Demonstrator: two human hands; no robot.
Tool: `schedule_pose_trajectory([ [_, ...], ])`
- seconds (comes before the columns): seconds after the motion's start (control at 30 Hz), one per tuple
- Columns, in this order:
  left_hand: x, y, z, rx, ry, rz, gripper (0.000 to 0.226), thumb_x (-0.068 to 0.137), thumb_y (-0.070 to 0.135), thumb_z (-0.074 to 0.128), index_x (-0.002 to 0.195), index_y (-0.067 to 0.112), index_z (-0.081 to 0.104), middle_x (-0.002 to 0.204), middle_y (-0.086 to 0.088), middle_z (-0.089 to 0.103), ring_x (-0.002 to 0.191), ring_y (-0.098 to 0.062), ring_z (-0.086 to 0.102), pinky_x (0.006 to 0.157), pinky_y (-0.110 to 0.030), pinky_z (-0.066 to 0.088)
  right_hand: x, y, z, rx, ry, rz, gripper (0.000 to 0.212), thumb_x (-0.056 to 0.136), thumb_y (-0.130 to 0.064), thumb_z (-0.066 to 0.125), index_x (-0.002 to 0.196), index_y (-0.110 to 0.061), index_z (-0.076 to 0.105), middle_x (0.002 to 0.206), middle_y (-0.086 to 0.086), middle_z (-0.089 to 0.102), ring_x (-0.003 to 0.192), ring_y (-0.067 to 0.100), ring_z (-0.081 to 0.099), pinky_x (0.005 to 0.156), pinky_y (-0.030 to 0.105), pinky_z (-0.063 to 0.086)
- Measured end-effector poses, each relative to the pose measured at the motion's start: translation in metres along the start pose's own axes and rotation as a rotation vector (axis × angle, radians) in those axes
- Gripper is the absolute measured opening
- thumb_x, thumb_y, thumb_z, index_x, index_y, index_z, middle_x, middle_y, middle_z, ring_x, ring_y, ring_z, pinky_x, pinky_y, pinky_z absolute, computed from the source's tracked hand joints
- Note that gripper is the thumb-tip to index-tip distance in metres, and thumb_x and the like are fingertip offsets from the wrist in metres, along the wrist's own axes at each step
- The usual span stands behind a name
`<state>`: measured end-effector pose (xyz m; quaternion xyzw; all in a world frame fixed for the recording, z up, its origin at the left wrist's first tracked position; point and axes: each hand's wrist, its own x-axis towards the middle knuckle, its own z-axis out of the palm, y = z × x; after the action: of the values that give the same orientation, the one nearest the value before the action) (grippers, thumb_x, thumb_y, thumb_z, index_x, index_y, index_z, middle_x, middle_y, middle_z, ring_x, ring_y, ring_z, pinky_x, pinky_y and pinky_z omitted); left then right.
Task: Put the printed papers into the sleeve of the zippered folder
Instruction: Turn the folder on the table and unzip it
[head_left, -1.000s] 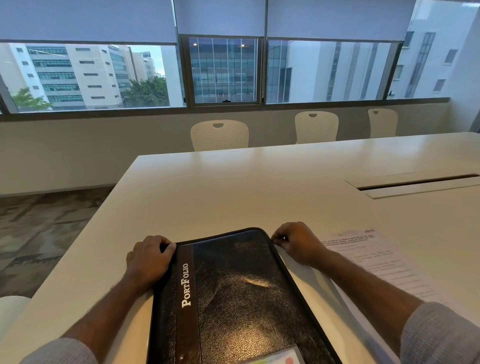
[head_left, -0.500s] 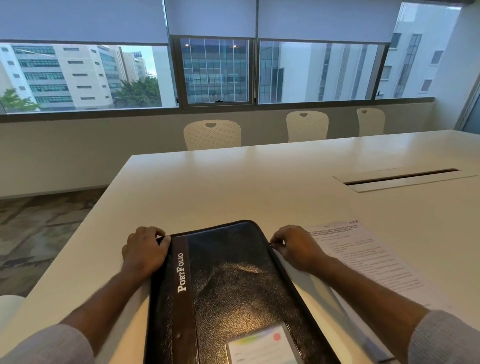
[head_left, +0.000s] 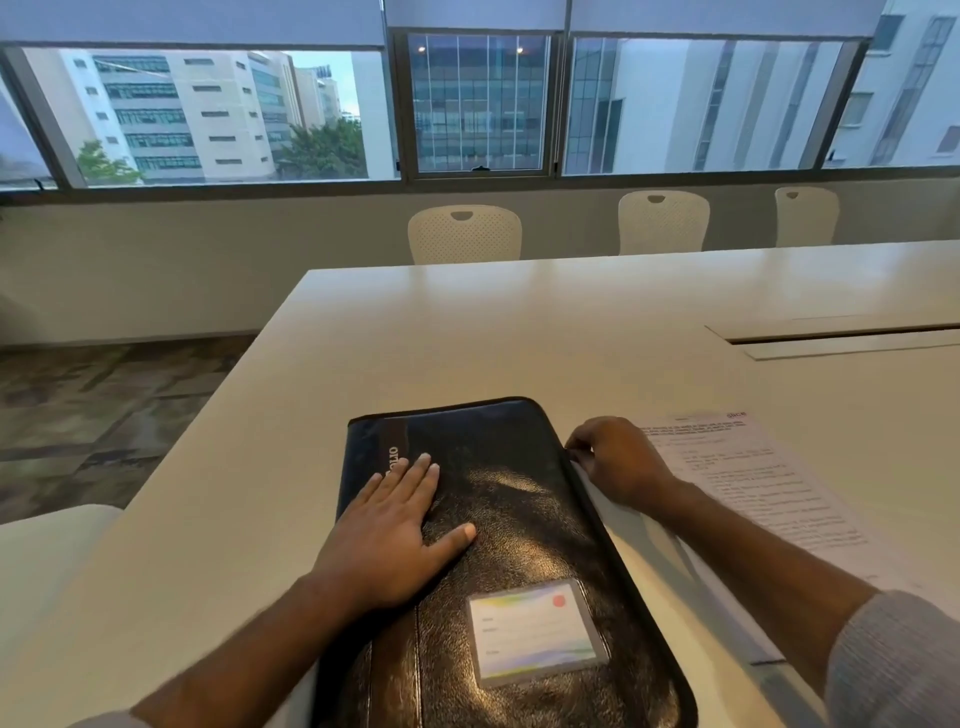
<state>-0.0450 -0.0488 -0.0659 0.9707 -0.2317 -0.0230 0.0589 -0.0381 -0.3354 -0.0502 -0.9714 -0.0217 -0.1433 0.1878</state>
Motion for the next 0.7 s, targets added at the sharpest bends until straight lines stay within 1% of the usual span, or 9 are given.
schedule_pose_trajectory([
  [0.13,-0.002,0.0,0.0,0.008,-0.007,0.003,0.093,0.08,0.082,0.009,0.154,0.029,-0.006,0.161,0.011,-0.012,0.147,-0.007,-0.012,0.12,-0.032,-0.006,-0.018,-0.001,-0.005,0.006,0.013,-0.006,0.014,0.086,-0.017,0.065,0.088,-0.013,0.078,0.084,0.001,0.073,0.072,0.015,0.062,0.072,0.034,0.054],
  [0.27,-0.002,0.002,-0.002,0.015,-0.013,0.008,0.093,0.081,0.081,0.011,0.154,0.027,-0.005,0.162,0.01,-0.01,0.148,-0.008,-0.01,0.12,-0.032,-0.005,-0.039,-0.003,-0.01,0.034,0.004,0.003,0.013,0.087,-0.017,0.065,0.091,-0.013,0.077,0.085,0.001,0.073,0.071,0.012,0.062,0.071,0.025,0.051],
  [0.37,-0.002,0.002,-0.002,0.011,-0.007,0.002,0.093,0.08,0.082,0.012,0.155,0.028,-0.003,0.162,0.01,-0.008,0.148,-0.008,-0.008,0.12,-0.031,-0.004,-0.057,-0.004,-0.013,0.043,-0.014,0.007,0.014,0.088,-0.017,0.064,0.093,-0.014,0.077,0.086,0.001,0.073,0.072,0.011,0.061,0.069,0.023,0.05],
  [0.47,-0.002,0.003,-0.002,0.012,-0.005,0.0,0.092,0.081,0.082,0.013,0.155,0.028,-0.002,0.162,0.011,-0.007,0.148,-0.008,-0.007,0.12,-0.031,-0.004,-0.077,-0.005,-0.018,0.053,-0.034,0.016,0.014,0.089,-0.018,0.063,0.093,-0.015,0.077,0.085,0.0,0.072,0.072,0.009,0.06,0.063,0.013,0.041],
  [0.53,-0.001,0.003,-0.002,0.016,-0.011,-0.002,0.092,0.081,0.081,0.014,0.155,0.028,-0.002,0.162,0.011,-0.007,0.148,-0.008,-0.007,0.119,-0.031,-0.004,-0.091,-0.005,-0.021,0.054,-0.045,0.018,0.015,0.09,-0.018,0.063,0.095,-0.016,0.076,0.086,-0.001,0.071,0.073,0.008,0.059,0.062,0.009,0.037],
  [0.7,0.001,0.001,0.0,0.025,-0.018,-0.004,0.093,0.081,0.082,0.014,0.155,0.028,-0.002,0.163,0.01,-0.006,0.149,-0.008,-0.006,0.119,-0.031,-0.003,-0.124,-0.01,-0.031,0.074,-0.065,0.023,0.016,0.09,-0.019,0.063,0.098,-0.016,0.076,0.088,-0.001,0.07,0.075,0.008,0.058,0.065,0.012,0.04],
])
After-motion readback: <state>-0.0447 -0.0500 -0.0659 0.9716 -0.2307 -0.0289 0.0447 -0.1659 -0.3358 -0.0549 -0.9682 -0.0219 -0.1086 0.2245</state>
